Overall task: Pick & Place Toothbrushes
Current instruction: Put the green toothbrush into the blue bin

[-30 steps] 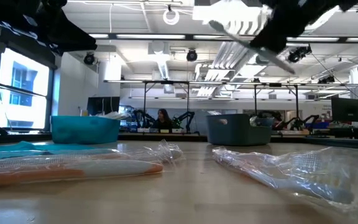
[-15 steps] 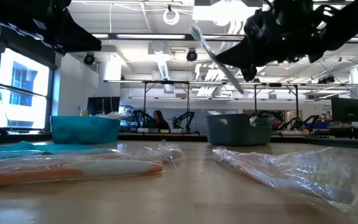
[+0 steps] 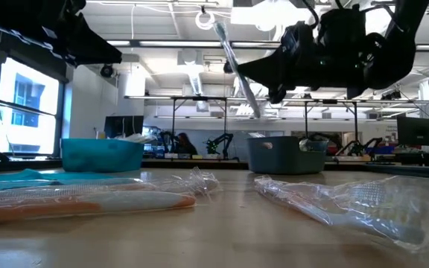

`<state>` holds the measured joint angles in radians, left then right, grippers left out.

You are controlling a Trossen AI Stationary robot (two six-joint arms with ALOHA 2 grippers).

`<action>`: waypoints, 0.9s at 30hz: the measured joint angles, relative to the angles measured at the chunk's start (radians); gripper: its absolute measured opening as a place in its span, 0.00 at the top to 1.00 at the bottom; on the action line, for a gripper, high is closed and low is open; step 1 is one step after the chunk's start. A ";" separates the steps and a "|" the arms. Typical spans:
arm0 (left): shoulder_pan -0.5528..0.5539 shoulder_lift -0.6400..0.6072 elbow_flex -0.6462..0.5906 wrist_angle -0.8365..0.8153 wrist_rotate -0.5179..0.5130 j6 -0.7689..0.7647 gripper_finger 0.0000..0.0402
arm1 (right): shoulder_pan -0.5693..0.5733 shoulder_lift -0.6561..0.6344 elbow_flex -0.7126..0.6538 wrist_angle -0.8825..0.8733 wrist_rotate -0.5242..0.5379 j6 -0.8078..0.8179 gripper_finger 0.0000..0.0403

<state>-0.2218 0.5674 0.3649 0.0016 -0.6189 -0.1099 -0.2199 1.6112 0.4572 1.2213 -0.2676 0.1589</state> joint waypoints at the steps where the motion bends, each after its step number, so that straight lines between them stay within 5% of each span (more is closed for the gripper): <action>1: 0.000 0.000 0.000 -0.006 -0.001 0.000 0.68 | 0.000 0.006 0.000 -0.001 -0.001 0.001 0.99; 8: 0.000 0.000 -0.029 0.001 0.004 -0.086 0.68 | 0.007 0.016 0.000 0.011 -0.001 -0.006 0.99; 15: 0.000 -0.001 -0.232 0.391 0.035 -0.086 0.68 | 0.007 0.016 0.010 0.045 0.000 -0.030 0.99; 20: 0.016 -0.027 -0.292 0.504 0.061 -0.027 0.68 | 0.007 0.016 0.016 0.039 0.000 -0.032 0.99; 27: 0.223 -0.033 -0.294 0.527 0.332 -0.053 0.68 | 0.003 0.016 0.028 0.037 0.003 -0.033 0.99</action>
<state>0.0007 0.5340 0.0711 0.5286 -0.2870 -0.1628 -0.2169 1.6272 0.4848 1.2583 -0.2642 0.1263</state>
